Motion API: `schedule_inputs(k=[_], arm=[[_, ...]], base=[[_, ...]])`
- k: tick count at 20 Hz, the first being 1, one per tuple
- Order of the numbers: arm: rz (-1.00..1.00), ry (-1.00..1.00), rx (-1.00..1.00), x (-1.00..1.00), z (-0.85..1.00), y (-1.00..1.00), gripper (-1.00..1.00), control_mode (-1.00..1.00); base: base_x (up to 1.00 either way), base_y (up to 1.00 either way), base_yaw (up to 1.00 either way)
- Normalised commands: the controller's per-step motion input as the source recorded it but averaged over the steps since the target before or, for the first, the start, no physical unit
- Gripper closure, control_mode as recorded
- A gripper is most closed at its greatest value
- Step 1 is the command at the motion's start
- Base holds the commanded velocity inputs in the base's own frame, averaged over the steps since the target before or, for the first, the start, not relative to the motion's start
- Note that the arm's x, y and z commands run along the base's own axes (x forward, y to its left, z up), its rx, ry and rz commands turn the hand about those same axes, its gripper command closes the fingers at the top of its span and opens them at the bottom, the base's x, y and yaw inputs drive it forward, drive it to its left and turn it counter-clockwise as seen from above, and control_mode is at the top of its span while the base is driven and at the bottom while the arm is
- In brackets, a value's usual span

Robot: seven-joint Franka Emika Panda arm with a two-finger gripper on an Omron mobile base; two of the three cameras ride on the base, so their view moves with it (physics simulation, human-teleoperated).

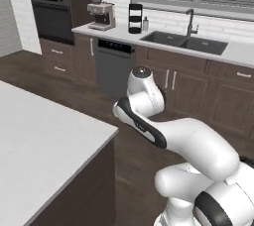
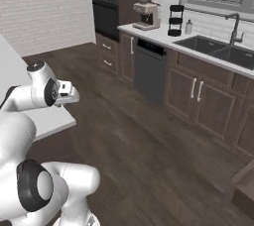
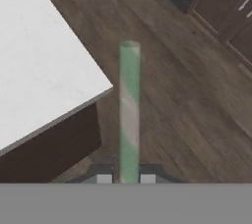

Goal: Take a straw from the drawer in front and place it inside the glass cup on the dining counter.

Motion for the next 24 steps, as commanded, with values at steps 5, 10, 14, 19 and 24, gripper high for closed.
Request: schedule_inputs(k=[5,10,14,19,24], arm=[[0.00,0.00,0.00,0.00,0.00,0.00,1.00,1.00],[0.00,0.00,0.00,0.00,0.00,0.00,1.00,1.00],[0.00,0.00,0.00,0.00,0.00,0.00,1.00,1.00],[0.00,0.00,0.00,0.00,0.00,0.00,1.00,1.00],[0.00,0.00,0.00,0.00,0.00,0.00,1.00,1.00]], base=[[-1.00,0.41,0.05],[-1.00,0.75,0.04],[-1.00,0.88,0.06],[-1.00,0.90,0.05],[-0.99,0.95,0.03]])
